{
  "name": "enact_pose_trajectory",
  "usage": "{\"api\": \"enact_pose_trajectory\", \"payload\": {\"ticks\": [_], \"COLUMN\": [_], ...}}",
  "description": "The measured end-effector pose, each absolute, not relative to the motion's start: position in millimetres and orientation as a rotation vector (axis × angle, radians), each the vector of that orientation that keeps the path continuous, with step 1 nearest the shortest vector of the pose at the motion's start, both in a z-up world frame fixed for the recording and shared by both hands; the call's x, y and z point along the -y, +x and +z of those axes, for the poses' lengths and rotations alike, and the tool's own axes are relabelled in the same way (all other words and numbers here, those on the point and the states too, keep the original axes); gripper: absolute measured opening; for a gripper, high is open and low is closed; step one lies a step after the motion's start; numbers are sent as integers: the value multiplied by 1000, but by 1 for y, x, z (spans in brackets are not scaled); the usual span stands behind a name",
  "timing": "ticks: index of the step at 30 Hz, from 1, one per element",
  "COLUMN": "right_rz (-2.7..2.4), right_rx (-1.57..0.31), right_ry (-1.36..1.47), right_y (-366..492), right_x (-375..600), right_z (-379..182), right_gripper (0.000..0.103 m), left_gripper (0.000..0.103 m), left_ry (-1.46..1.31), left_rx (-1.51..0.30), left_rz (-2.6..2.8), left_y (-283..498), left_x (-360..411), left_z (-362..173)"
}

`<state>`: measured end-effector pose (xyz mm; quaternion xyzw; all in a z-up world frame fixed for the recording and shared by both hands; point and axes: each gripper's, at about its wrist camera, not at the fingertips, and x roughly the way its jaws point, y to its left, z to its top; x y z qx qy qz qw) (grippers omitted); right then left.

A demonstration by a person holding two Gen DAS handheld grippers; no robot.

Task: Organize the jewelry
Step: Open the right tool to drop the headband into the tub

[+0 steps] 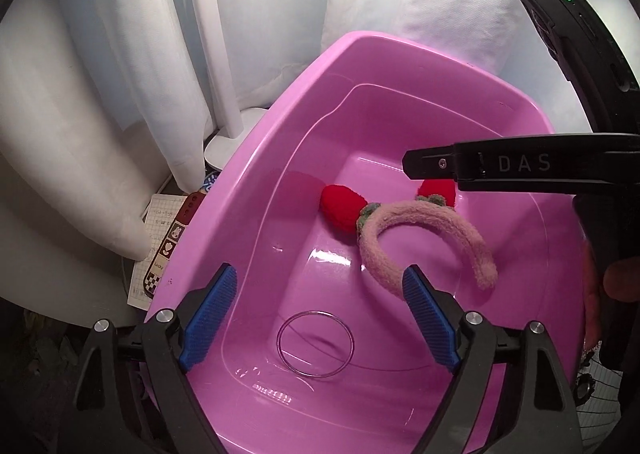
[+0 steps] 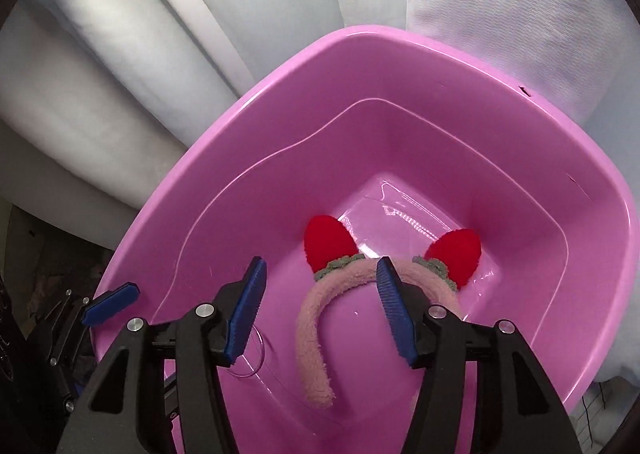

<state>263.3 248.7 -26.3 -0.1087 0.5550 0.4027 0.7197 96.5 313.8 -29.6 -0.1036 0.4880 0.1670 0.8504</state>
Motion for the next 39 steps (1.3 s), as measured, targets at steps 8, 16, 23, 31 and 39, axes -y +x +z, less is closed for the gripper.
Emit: {"api": "enact_pose_trajectory", "payload": {"ticks": [8,16,23,31,39], "right_rz": [872,863,856,861,857], "right_rx": [-1205,-1181,-1161,-1118,-1050], "right_ry": [-261,-233,-199,-158,-101], "right_y": [255,244,236,217,187], "right_x": [-265,-246,-231,-208,-170], "right_z": [-24,-11,-2,14,36], "right_gripper": [55,58,62,65,68], "left_gripper": [86,87,89,90,93], "left_ry": [-226,-221,-221,-224,-202], "left_rx": [-1011,-983,-957,-933,-885], "left_rz": [358,358,360,381,396], "left_y": [91,79,65,43,20], "left_x": [-315,-308,-301,-296,-279], "left_z": [-24,-12,-3,7,24]}}
